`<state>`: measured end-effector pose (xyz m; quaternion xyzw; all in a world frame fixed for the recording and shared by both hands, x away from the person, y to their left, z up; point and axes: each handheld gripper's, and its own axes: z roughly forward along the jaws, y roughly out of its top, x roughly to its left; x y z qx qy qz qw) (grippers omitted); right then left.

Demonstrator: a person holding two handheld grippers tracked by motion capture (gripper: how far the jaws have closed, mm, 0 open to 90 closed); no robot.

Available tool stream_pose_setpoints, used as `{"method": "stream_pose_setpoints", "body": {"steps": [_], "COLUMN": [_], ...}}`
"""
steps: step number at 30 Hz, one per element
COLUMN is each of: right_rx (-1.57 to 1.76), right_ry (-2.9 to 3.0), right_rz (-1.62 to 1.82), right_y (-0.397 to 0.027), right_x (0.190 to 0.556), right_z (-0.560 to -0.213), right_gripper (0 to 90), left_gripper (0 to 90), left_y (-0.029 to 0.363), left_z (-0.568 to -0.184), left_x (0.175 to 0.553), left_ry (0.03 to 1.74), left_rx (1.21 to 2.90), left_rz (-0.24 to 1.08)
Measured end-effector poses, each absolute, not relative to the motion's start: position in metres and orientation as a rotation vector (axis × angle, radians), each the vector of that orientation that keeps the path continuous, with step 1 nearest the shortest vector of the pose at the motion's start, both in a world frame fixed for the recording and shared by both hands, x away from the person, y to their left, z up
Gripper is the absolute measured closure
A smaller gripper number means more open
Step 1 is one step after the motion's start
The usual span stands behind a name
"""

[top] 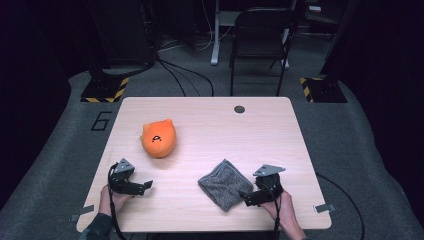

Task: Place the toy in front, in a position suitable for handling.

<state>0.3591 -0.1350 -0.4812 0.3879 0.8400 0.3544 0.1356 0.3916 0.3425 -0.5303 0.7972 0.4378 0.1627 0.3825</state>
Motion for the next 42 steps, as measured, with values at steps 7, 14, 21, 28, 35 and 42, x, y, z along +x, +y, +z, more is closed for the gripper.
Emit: {"method": "stream_pose_setpoints", "body": {"steps": [7,14,21,28,35,42], "right_rx": [1.058,1.030,0.996,0.995,0.968,0.999], "right_ry": [2.486,2.492,2.506,2.485,2.463,2.396], "right_rz": [1.010,0.969,0.895,0.937,0.936,1.036], "right_y": [-0.100,-0.073,-0.065,-0.072,-0.074,-0.087], "right_x": [0.373,0.383,0.381,0.380,0.378,0.374], "right_z": [-0.489,-0.499,-0.511,-0.510,-0.504,-0.478], "right_gripper": [0.0,14.0,38.3,70.8,76.1,76.2], "left_gripper": [0.0,0.0,0.0,0.0,0.0,0.0], "left_y": [0.337,0.334,0.334,0.334,0.334,0.334], "left_z": [-0.530,-0.532,-0.532,-0.532,-0.532,-0.532], "left_x": [0.393,0.393,0.393,0.393,0.393,0.393], "left_ry": [1.120,1.114,1.113,1.112,1.111,1.109], "left_rx": [2.108,2.116,2.116,2.116,2.116,2.114], "left_rz": [0.461,0.484,0.485,0.485,0.485,0.485]}}
